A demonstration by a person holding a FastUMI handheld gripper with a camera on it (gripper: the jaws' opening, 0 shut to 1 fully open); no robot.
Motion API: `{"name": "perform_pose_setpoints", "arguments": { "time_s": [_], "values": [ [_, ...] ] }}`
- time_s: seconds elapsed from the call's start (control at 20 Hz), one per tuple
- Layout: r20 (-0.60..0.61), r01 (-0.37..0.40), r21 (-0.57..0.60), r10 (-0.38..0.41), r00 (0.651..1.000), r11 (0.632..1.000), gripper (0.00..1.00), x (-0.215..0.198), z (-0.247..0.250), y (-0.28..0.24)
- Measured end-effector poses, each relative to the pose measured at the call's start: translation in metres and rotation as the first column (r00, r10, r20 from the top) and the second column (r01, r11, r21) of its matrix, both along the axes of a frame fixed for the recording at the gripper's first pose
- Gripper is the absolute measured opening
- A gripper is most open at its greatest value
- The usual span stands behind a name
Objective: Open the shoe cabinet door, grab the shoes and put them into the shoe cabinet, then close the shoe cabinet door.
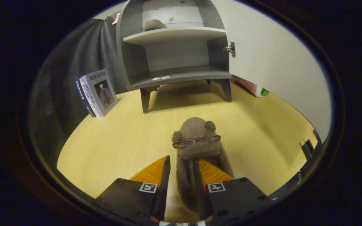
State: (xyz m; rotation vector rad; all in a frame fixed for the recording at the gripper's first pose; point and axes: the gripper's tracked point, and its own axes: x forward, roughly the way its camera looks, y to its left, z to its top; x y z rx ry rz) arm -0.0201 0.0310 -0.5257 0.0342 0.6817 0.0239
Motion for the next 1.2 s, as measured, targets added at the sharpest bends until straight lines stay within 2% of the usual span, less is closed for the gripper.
{"name": "perform_pose_setpoints", "arguments": {
  "time_s": [0.35, 0.85, 1.05, 1.1, 1.2],
  "values": [
    [-0.070, -0.045, -0.056, 0.041, 0.997, 0.997, 0.43, 0.031, -0.021, 0.008],
    [-0.075, -0.043, -0.113, 0.034, 0.997, 0.993, 0.40, 0.044, -0.024, -0.002],
    [-0.053, -0.043, -0.110, 0.037, 0.998, 0.993, 0.22, 0.055, -0.030, 0.000],
    [-0.069, -0.049, -0.114, 0.041, 0.997, 0.992, 0.07, 0.051, -0.028, 0.001],
    [-0.070, -0.049, -0.121, 0.041, 0.997, 0.991, 0.07, 0.050, -0.027, 0.000]
  ]
}}
